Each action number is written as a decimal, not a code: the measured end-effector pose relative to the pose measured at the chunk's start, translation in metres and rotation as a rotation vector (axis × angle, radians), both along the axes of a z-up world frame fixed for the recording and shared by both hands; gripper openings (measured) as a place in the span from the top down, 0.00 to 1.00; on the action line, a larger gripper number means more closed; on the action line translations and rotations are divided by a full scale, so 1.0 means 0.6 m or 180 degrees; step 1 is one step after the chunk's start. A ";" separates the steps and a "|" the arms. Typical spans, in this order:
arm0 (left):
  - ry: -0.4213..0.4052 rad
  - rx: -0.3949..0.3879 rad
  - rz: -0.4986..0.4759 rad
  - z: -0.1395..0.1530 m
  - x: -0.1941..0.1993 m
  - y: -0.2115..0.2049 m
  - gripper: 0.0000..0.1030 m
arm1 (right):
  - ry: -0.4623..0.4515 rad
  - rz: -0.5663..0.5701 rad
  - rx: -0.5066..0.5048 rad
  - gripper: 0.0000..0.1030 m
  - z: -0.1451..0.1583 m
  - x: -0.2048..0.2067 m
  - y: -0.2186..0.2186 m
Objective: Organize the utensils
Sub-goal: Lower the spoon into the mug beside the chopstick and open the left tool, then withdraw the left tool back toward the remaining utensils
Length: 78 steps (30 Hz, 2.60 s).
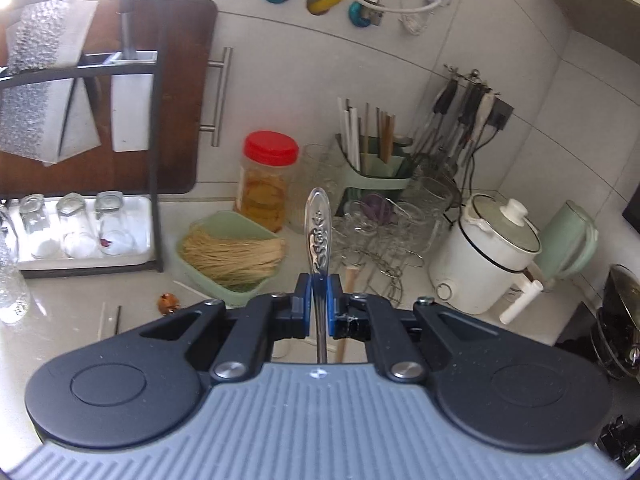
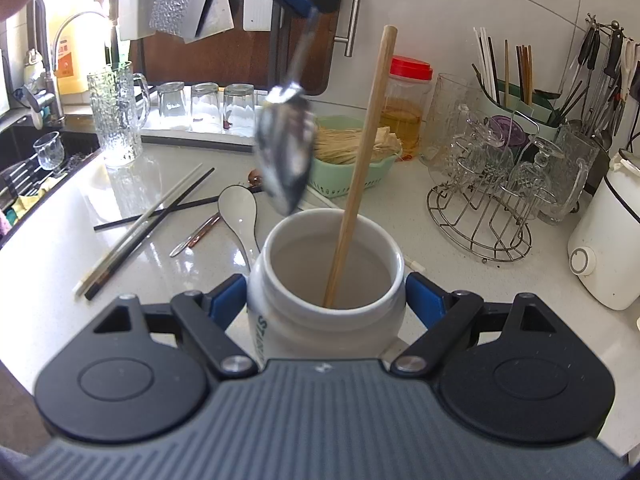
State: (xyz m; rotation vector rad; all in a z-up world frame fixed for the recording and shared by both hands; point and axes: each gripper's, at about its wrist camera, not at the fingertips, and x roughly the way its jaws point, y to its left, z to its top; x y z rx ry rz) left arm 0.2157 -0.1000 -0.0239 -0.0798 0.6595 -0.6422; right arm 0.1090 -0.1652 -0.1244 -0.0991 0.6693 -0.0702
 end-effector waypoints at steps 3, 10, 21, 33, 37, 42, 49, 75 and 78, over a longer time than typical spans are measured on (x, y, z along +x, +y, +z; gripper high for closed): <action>0.0021 0.0000 -0.0104 -0.007 -0.002 -0.011 0.92 | -0.0007 -0.0003 0.0004 0.14 0.000 -0.001 0.000; 0.0090 0.0124 -0.0294 -0.032 -0.015 -0.027 0.92 | -0.0023 0.0003 0.0012 0.14 -0.001 -0.005 -0.002; 0.0237 0.0448 -0.0355 -0.078 -0.031 -0.030 0.91 | -0.0050 0.0030 0.0013 0.14 -0.003 -0.008 -0.005; 0.0475 0.0663 -0.0454 -0.100 -0.026 -0.041 0.91 | -0.0082 0.0075 0.0002 0.14 -0.005 -0.011 -0.005; 0.0527 0.0753 -0.0502 -0.106 -0.026 -0.049 0.91 | -0.0081 0.0087 0.0003 0.14 -0.005 -0.010 -0.007; 0.0560 0.0813 -0.0500 -0.110 -0.027 -0.053 0.91 | -0.0091 0.0105 0.0005 0.14 -0.005 -0.011 -0.008; 0.0650 0.0808 -0.0461 -0.118 -0.022 -0.054 0.91 | -0.0083 0.0153 -0.0009 0.14 -0.006 -0.010 -0.009; 0.0443 0.0745 -0.0042 -0.055 -0.056 -0.016 0.91 | -0.0099 0.0197 0.0025 0.14 -0.006 -0.015 -0.018; 0.0431 0.0714 0.0096 -0.047 -0.060 -0.001 0.91 | -0.0102 0.0159 0.0031 0.14 -0.007 -0.016 -0.020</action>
